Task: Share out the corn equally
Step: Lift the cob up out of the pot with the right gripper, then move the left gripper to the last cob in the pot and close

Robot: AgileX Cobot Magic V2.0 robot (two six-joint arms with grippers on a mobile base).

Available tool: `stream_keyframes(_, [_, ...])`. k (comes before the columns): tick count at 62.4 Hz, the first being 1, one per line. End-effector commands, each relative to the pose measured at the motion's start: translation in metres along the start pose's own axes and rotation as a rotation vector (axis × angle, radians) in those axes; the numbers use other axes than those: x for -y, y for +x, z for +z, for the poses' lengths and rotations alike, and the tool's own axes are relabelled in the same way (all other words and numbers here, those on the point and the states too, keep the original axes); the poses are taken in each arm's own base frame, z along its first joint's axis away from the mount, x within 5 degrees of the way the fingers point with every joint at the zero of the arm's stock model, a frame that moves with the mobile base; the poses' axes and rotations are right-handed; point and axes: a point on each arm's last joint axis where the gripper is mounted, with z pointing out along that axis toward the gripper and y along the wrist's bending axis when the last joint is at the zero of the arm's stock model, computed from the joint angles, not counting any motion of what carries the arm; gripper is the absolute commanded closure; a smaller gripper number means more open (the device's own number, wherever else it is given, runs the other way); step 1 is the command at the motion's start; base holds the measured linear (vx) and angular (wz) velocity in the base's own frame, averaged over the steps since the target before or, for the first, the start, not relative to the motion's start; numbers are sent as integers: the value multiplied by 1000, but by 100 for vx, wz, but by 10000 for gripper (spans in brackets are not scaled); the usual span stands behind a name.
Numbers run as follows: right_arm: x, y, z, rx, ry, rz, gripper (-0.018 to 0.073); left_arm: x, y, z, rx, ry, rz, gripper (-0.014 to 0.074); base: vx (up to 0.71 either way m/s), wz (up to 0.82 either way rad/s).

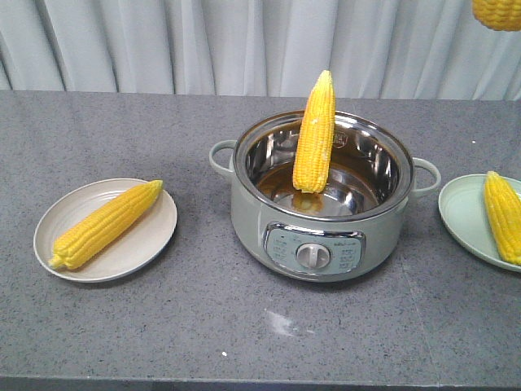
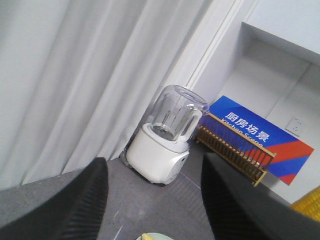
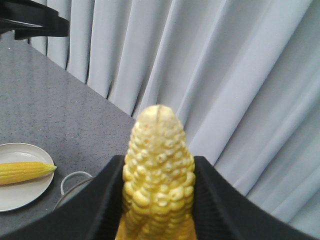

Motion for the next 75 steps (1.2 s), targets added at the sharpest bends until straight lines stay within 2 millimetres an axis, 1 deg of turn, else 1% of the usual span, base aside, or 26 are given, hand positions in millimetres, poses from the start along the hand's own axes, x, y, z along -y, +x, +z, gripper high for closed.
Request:
stream_keyframes(1, [-6,-7,-14,50,13,-15,564,26,-16,8,94,89,30,190,0,0])
stream_keyframes(7, [-6,-6,-14,43,10,-16,564,13,-4,33,43,86,69,188,0,0])
stream_keyframes(15, [-5,-6,-14,35,23,-20,564,-7,22,60,-63,53,98,174,0,0])
stream_keyframes(21, [-3,-5,-14,24,45,-26,564,-18,39,76,-115,41,69,108,0,0])
stream_keyframes(30, [-3,-5,-14,24,45,-23,564,-31,57,92,-162,20,67,-36,0,0])
stream_keyframes(36, [-3,-5,-14,24,44,-18,564,-38,65,100,-166,6,14,-80,0,0])
stream_keyframes(48, [-3,-5,-14,24,44,-18,564,-51,75,112,-150,-20,-24,-78,0,0])
stream_keyframes(51, [-3,-5,-14,24,44,-18,564,-52,77,113,-154,-17,-30,-77,0,0])
stream_keyframes(63, [-3,-5,-14,26,41,-16,564,-64,98,128,-190,-27,-47,-62,0,0])
stream_keyframes(69, [-3,-5,-14,26,41,-14,564,-65,109,137,-201,-28,-38,-62,0,0])
stream_keyframes(71, [-3,-5,-14,26,41,-13,564,-63,111,140,-197,-28,-35,-60,0,0])
stream_keyframes(73, [-3,-5,-14,26,41,-11,564,-67,114,141,-199,-39,-29,-59,0,0])
stream_keyframes(75, [-3,-5,-14,26,41,-10,564,-66,115,143,-196,-39,-29,-55,0,0])
